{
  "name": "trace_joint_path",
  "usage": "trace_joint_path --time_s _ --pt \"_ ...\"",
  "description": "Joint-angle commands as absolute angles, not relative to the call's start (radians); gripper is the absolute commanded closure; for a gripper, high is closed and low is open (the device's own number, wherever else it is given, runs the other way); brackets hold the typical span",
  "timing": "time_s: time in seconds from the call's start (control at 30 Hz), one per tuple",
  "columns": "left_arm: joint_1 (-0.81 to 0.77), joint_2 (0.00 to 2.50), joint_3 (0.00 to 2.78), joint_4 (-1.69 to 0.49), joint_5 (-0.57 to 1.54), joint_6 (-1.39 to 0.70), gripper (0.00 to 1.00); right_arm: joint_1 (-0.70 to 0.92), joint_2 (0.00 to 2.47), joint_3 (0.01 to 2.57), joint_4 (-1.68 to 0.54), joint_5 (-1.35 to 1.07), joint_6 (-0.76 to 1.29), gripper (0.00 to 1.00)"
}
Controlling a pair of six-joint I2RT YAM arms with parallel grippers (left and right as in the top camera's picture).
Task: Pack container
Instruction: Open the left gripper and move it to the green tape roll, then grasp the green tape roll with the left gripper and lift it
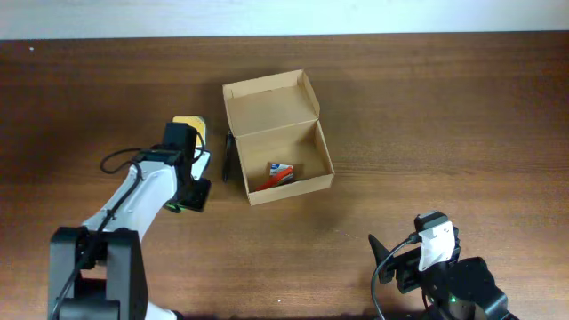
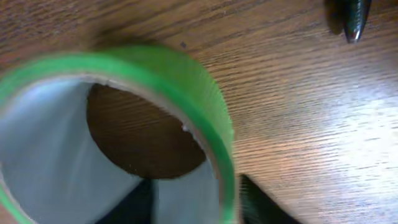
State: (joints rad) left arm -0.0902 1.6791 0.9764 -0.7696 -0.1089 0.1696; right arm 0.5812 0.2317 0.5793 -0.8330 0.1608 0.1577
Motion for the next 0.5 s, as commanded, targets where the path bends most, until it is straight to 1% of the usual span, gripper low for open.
trace_joint_path --time_s 0.0,0.07,0.2,0.47 --pt "-0.086 1.689 0.965 -0.769 -0.095 0.169 0.69 0.577 0.224 0.577 -0.831 0.177 0.166 0.01" --pt "-0.086 1.689 0.965 -0.770 -0.094 0.168 0.77 0.577 0.224 0.577 -0.831 0.177 0.166 0.01" --pt "-0.086 1.688 0.969 -0.770 -0.094 0.168 0.98 0.577 0.224 0.577 -0.831 0.177 0.166 0.01" --pt "-0.087 1.649 1.032 -0.826 -0.083 0.142 0.98 0.577 0.224 0.577 -0.831 0.177 0.166 0.01"
